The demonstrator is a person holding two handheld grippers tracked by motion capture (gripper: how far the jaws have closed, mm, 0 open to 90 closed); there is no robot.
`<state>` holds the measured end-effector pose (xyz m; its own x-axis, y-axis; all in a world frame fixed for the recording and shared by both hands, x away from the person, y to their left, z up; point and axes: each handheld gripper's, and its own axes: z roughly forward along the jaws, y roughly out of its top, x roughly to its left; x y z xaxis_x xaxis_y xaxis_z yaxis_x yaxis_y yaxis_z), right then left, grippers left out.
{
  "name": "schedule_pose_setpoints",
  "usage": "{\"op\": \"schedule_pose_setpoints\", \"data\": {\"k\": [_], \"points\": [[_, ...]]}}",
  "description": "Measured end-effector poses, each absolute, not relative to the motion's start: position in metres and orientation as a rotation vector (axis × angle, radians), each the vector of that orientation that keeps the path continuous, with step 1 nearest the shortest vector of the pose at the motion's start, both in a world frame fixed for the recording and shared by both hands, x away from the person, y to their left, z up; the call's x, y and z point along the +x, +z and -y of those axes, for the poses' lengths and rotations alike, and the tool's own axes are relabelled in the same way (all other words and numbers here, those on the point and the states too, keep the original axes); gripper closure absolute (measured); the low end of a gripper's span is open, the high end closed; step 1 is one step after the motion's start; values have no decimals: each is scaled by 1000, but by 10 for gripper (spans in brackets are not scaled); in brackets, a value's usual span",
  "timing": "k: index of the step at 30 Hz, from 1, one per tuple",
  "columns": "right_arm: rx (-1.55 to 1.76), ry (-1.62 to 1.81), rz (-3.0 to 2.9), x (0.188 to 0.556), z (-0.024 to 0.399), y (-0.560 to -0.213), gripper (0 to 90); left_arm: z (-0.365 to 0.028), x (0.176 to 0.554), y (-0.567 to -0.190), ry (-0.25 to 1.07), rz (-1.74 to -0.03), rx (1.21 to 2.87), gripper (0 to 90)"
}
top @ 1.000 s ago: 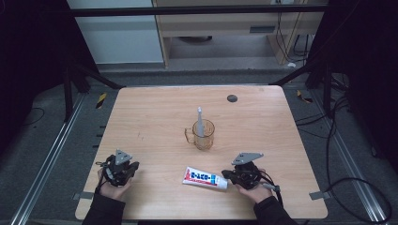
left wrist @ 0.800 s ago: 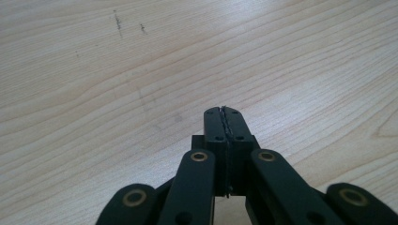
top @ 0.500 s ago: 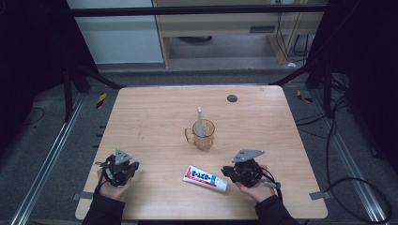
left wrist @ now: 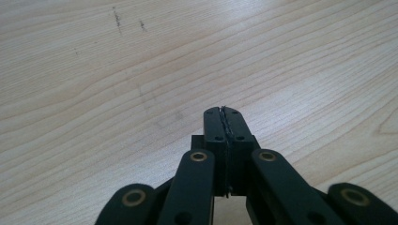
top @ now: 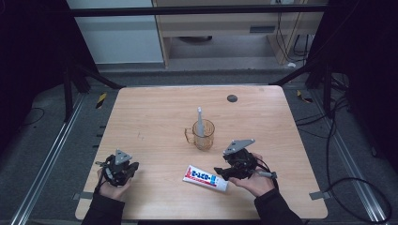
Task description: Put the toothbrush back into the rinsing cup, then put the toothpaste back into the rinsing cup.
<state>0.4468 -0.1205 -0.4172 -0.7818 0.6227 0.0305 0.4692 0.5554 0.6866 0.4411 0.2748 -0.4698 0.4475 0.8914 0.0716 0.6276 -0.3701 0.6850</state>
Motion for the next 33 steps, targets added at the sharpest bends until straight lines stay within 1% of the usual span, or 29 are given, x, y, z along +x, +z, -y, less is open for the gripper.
{"op": "schedule_pose_setpoints", "data": {"k": [8,15,25,33], "points": [[867,980,-2619,451,104,-418,317,-276,442,-472,588,-1265,2122,882],[832,912,-2670,452,89,-426,265,-276,442,-472,585,-1261,2124,878],[779,824,-2734,454,74,-432,233,-276,444,-473,575,-1263,2129,875],[765,769,-2767,456,65,-439,236,-276,445,-474,568,-1260,2136,875]]}}
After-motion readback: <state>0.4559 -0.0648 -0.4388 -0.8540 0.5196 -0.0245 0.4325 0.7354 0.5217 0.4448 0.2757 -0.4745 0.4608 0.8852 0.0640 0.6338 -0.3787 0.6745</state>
